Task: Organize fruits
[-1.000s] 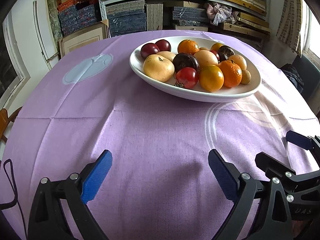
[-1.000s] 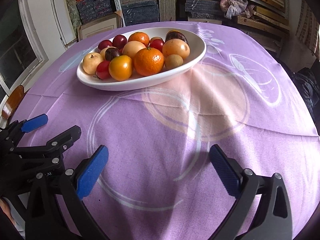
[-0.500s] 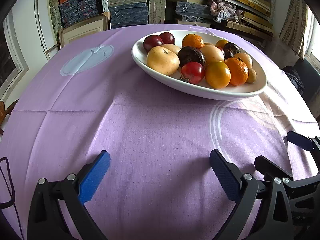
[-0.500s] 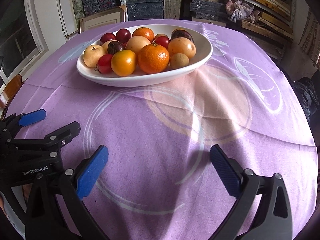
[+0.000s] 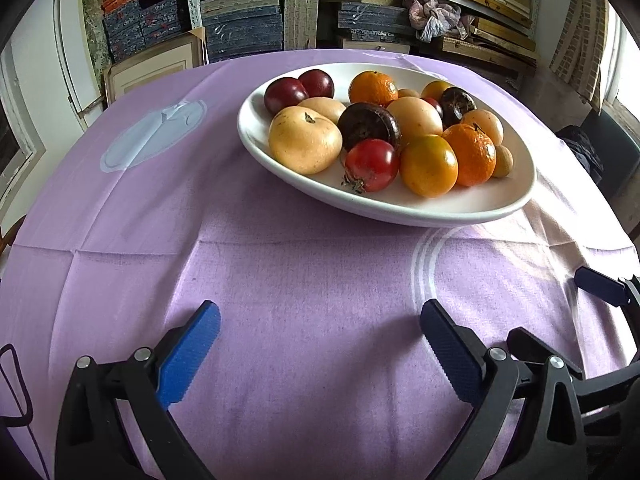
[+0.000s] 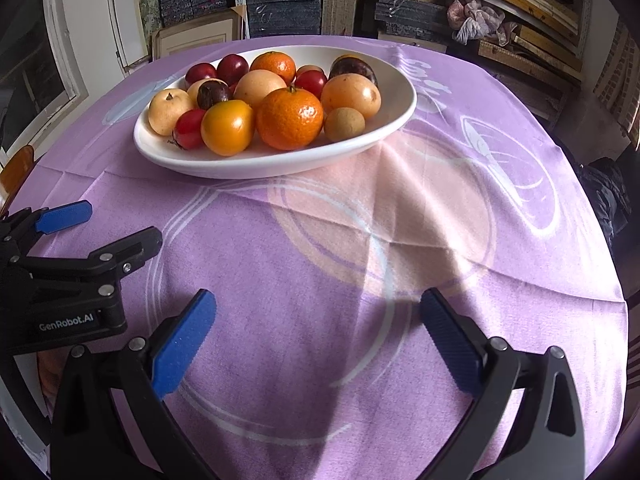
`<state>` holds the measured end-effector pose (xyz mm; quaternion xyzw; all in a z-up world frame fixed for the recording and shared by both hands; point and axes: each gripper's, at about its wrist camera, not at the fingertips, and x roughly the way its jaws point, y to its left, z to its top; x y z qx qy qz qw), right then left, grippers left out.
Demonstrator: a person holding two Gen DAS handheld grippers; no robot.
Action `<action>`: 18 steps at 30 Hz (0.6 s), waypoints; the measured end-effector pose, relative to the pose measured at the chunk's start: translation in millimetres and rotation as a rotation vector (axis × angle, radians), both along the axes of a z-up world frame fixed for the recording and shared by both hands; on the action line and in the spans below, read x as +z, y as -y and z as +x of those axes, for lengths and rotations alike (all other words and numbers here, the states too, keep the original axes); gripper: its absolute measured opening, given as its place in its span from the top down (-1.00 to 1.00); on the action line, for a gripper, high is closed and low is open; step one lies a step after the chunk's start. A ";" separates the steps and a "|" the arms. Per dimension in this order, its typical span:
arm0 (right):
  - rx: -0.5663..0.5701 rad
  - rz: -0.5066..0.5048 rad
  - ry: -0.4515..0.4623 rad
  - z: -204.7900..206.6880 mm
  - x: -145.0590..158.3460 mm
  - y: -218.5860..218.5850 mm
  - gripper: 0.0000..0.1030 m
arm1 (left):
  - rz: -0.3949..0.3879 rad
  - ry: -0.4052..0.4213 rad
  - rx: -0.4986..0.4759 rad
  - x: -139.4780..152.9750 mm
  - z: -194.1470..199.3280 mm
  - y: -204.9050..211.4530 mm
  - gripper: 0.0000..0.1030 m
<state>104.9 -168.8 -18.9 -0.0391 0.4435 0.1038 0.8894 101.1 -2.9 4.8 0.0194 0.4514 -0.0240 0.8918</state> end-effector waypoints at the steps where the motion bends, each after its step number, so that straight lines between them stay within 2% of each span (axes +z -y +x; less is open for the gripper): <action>1: 0.000 -0.002 0.001 0.3 0.1 0.1 -0.92 | 0.000 0.000 -0.002 0.2 2.7 1.9 -0.93; 18: 0.061 -0.008 0.003 26.4 1.3 -4.8 -0.92 | -0.003 0.001 0.025 0.9 23.6 2.7 -0.93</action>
